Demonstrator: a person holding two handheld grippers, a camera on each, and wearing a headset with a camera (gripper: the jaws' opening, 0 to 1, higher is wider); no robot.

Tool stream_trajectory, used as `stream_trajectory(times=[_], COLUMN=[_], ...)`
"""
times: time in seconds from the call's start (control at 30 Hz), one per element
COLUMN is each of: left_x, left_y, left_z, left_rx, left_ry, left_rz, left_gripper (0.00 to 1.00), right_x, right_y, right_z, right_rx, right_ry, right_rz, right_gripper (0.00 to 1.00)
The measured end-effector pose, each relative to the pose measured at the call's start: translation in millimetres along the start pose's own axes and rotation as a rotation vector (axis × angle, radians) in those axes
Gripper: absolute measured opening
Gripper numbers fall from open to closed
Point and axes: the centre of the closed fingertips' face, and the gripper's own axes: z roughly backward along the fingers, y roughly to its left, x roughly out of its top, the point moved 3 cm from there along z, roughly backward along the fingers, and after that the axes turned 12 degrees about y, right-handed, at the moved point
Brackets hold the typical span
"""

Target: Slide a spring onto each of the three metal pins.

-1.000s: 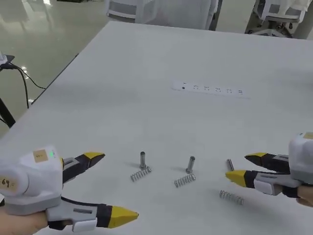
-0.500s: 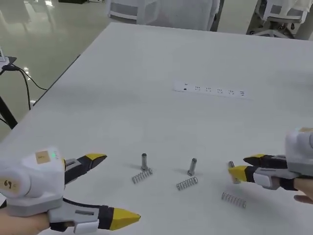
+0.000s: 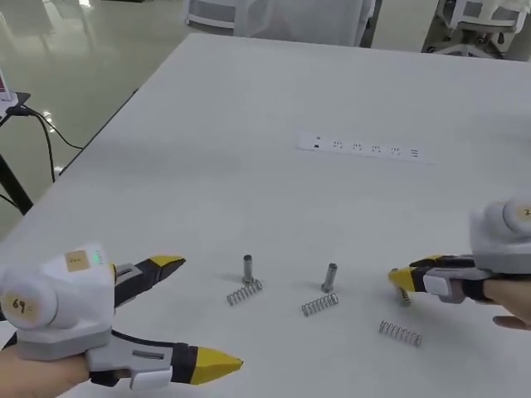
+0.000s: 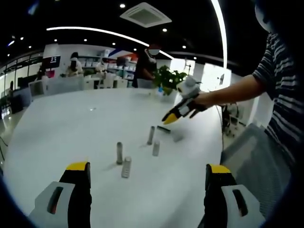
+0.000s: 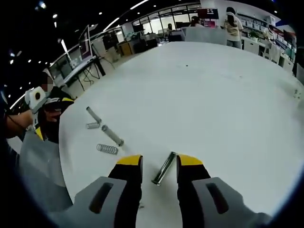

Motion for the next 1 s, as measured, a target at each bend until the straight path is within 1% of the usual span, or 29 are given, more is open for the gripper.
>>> stream_trajectory(times=[0.07,0.23,0.4,0.57,0.67,0.77,0.83,1.0], left_x=[-0.7,-2.9,-5.5,-6.5,-5.9,-5.5,-5.2,-6.3], left_y=[-0.2,0.9,2.3,2.9,3.3,3.7,4.3,7.9], left_z=[-0.1,0.6,1.1,0.8,0.3,0.0,0.0,0.5], left_rx=[-0.001,0.001,0.004,0.004,0.005,0.004,0.005,0.008], left_ry=[0.000,0.003,0.004,0.007,0.004,0.003,0.002,0.000], left_rz=[0.003,0.007,0.012,0.015,0.018,0.018,0.020,0.025], left_gripper=[0.98,0.98,0.98,0.98,0.98,0.98,0.98,0.98], right_x=[-0.2,-0.5,-3.4,-5.6,-6.1,-5.3,-4.3,-4.0], right_y=[-3.4,-7.2,-12.3,-13.1,-14.6,-14.1,-13.0,-15.0], right_z=[-2.9,-9.7,-15.4,-20.0,-21.8,-23.8,-25.7,-28.2], right_rx=[-0.009,-0.008,-0.025,-0.028,-0.039,-0.037,-0.040,-0.067], right_ry=[0.014,0.033,0.061,0.089,0.099,0.104,0.110,0.126], right_rz=[-0.016,-0.056,-0.101,-0.111,-0.119,-0.140,-0.141,-0.149], right_gripper=[0.25,0.22,0.19,0.17,0.15,0.13,0.13,0.10])
